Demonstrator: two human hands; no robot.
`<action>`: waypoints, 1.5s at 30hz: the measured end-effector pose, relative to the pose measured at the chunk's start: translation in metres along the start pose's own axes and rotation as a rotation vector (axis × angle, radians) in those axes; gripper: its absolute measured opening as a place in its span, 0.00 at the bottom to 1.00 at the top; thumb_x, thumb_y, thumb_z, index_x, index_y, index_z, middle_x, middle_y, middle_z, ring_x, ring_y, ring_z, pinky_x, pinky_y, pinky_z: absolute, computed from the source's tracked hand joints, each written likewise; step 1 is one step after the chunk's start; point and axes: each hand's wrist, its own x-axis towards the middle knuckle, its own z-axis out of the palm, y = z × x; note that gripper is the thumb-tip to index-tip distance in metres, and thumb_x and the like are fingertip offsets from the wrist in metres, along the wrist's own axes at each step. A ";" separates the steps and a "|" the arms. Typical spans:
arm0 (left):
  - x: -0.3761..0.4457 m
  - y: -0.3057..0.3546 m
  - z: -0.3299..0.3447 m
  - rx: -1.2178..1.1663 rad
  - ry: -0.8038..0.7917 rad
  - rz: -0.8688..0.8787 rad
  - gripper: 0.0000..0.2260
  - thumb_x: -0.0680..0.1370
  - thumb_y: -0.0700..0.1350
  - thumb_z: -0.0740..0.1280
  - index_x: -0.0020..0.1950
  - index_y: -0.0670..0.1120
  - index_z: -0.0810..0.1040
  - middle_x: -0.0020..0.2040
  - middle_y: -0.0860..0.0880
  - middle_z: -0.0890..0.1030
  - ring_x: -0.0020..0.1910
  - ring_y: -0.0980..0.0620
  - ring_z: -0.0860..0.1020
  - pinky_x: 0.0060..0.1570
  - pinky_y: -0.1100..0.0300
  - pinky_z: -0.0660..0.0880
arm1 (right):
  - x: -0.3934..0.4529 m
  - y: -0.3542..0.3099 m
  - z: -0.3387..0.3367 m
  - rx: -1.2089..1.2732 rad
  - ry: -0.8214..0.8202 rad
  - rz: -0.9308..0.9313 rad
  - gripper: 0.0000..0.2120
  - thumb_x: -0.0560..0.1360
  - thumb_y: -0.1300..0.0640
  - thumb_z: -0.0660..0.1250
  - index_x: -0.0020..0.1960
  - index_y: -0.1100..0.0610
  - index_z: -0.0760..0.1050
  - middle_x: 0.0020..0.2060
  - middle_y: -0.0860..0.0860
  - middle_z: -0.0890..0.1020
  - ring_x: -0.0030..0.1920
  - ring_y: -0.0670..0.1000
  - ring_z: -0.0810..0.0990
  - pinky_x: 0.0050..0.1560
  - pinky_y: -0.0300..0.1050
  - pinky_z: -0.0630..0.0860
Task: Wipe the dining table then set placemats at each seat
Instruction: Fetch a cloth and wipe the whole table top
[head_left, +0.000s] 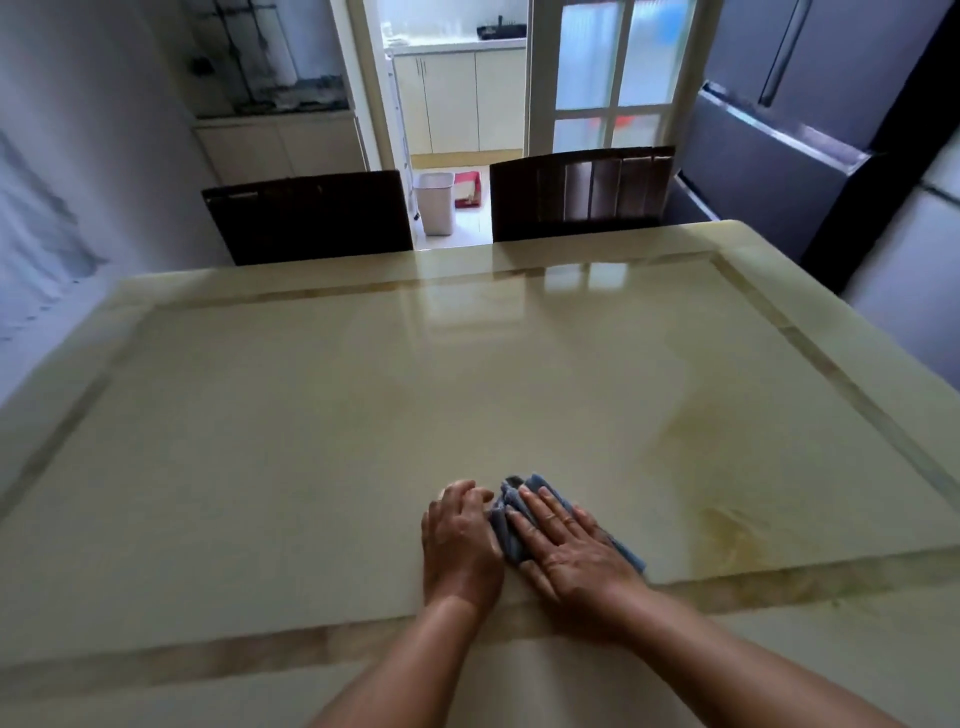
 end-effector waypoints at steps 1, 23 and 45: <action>-0.014 -0.001 -0.001 -0.010 -0.004 -0.004 0.15 0.76 0.41 0.57 0.60 0.47 0.75 0.66 0.47 0.73 0.66 0.48 0.68 0.67 0.60 0.58 | -0.009 0.000 0.001 0.002 -0.012 0.004 0.29 0.80 0.42 0.43 0.73 0.46 0.30 0.69 0.42 0.28 0.70 0.46 0.25 0.70 0.44 0.29; -0.049 -0.005 0.006 -0.020 0.053 -0.017 0.15 0.75 0.46 0.55 0.55 0.44 0.78 0.63 0.44 0.76 0.65 0.44 0.70 0.66 0.52 0.62 | -0.038 -0.008 0.012 0.012 0.099 0.035 0.27 0.80 0.42 0.44 0.76 0.44 0.39 0.75 0.42 0.37 0.71 0.42 0.31 0.70 0.43 0.31; -0.053 0.008 0.011 0.076 0.162 -0.051 0.11 0.74 0.42 0.60 0.50 0.42 0.80 0.56 0.41 0.81 0.58 0.40 0.77 0.63 0.50 0.71 | 0.010 0.185 -0.063 0.170 0.198 0.443 0.27 0.81 0.48 0.46 0.77 0.50 0.42 0.77 0.49 0.40 0.76 0.50 0.39 0.75 0.52 0.40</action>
